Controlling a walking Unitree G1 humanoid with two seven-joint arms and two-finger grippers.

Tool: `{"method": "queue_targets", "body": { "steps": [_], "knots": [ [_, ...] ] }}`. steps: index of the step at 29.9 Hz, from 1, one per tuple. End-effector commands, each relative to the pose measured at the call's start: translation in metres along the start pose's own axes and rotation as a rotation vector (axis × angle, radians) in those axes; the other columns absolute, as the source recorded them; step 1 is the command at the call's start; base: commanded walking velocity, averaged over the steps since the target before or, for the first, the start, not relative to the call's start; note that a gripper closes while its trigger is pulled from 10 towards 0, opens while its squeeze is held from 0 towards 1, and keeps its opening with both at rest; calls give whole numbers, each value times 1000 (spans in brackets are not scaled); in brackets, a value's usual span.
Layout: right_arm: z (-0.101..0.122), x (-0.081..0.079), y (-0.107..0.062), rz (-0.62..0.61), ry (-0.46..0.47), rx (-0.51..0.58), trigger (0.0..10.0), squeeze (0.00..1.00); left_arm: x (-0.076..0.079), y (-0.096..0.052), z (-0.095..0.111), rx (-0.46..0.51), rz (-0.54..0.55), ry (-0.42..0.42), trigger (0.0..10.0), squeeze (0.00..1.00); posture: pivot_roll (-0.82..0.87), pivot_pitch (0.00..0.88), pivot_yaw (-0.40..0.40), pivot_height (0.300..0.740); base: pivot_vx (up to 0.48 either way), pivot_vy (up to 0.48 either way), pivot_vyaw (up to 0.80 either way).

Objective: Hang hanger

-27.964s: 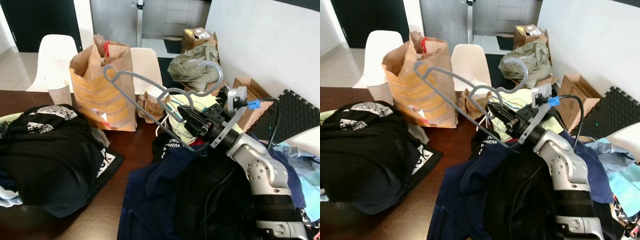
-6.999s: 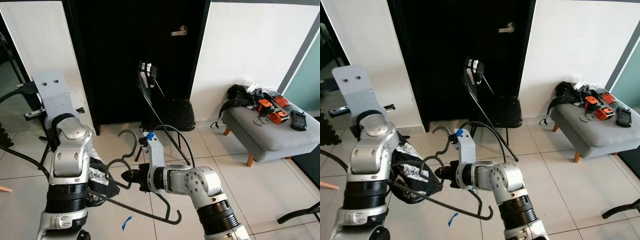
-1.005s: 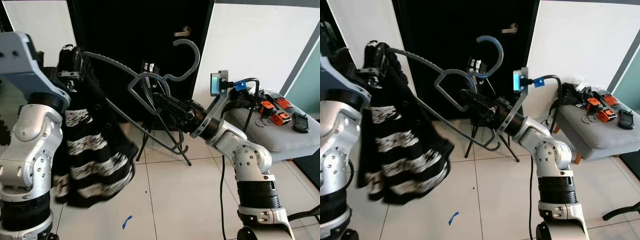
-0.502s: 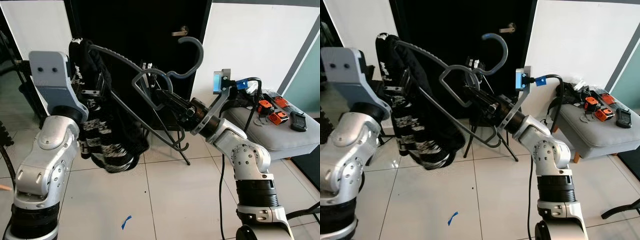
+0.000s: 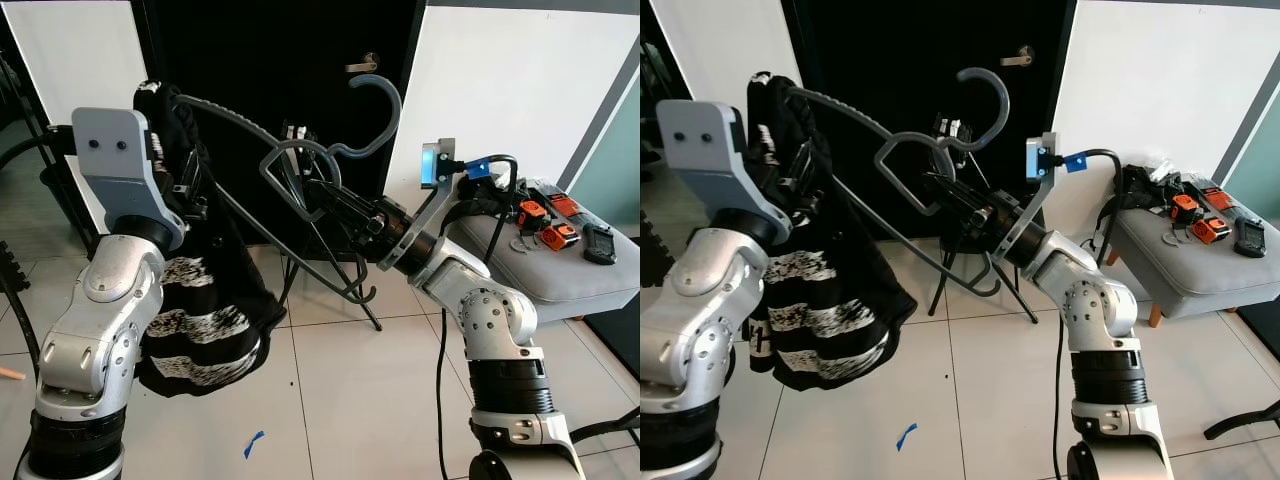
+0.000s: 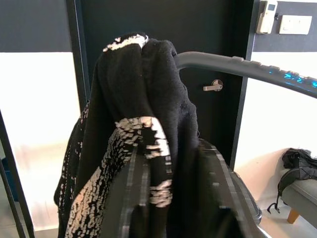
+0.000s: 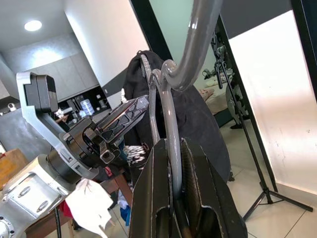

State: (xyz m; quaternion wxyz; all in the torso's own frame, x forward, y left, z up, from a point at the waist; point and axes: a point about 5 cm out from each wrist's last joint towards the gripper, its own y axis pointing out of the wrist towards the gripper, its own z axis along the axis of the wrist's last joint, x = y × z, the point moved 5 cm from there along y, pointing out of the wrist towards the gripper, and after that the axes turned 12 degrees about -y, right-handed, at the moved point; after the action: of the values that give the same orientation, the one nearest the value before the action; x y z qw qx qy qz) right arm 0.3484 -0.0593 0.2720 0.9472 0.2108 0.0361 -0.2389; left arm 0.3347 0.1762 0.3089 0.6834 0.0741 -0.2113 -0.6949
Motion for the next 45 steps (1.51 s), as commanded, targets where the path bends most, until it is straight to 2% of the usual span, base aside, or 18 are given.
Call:
{"method": "queue_targets", "body": {
  "steps": [1,10,12,14,15,16,17,18,20,30,38,39,40,41,42,43,45],
  "knots": [
    [18,-3,2,22,-29,86,10000,0,-4,0,-9,-37,21,-3,0,0,29,0,-34,740,0,0,0],
    [11,-2,2,9,-50,49,10000,0,-11,2,-3,-21,43,8,0,0,36,0,-36,740,0,0,0],
    [2,3,3,-23,-84,-9,10000,0,-8,2,-2,-19,32,0,0,0,37,0,-37,740,0,0,0],
    [2,3,3,-23,-84,-9,10000,0,-8,2,-2,-19,32,0,0,0,37,0,-37,740,0,0,0],
    [-4,6,3,-42,-102,-40,10000,0,-6,2,-2,-19,23,-17,0,0,36,0,-37,740,0,0,0],
    [-17,15,2,-90,-127,-118,10000,0,-1,3,-1,-17,6,-62,0,0,38,0,-39,740,0,0,0],
    [-17,15,2,-90,-127,-118,10000,0,-1,3,-1,-17,6,-62,0,0,38,0,-39,740,0,0,0],
    [-29,26,0,-151,-139,-185,10000,0,6,3,0,-16,-21,-83,0,0,39,0,-40,740,0,0,0],
    [-39,38,-4,-217,-150,-249,10000,0,15,3,1,-18,-55,-102,0,0,41,1,-40,740,0,0,0],
    [-41,38,-4,-224,-152,-255,10000,0,27,0,-8,-53,-107,-117,0,0,45,7,-40,740,0,0,0],
    [-56,29,-7,-157,-175,-326,10000,0,38,-3,-12,-87,-174,-128,0,0,49,15,-41,740,0,0,0],
    [-64,27,-8,-139,-185,-362,10000,0,50,-6,-15,-108,-238,-147,0,0,50,13,-41,740,0,0,0],
    [-71,27,-10,-134,-192,-391,10000,0,69,-16,-22,-150,-350,-141,118,0,57,8,-44,740,0,0,0],
    [-71,27,-10,-134,-192,-391,10000,0,69,-16,-22,-150,-350,-141,118,0,57,8,-44,740,0,0,0],
    [-75,28,-11,-133,-195,-408,10000,0,81,-24,-27,-182,-429,-137,1098,0,57,8,-44,740,0,0,0],
    [-79,32,-10,-155,-195,-419,10000,0,101,-43,-41,-254,-553,-145,0,0,59,5,-42,740,0,0,0],
    [-78,34,-9,-174,-192,-412,10000,0,103,-48,-45,-274,-566,-147,0,0,60,5,-43,740,0,0,0]
  ]
}}
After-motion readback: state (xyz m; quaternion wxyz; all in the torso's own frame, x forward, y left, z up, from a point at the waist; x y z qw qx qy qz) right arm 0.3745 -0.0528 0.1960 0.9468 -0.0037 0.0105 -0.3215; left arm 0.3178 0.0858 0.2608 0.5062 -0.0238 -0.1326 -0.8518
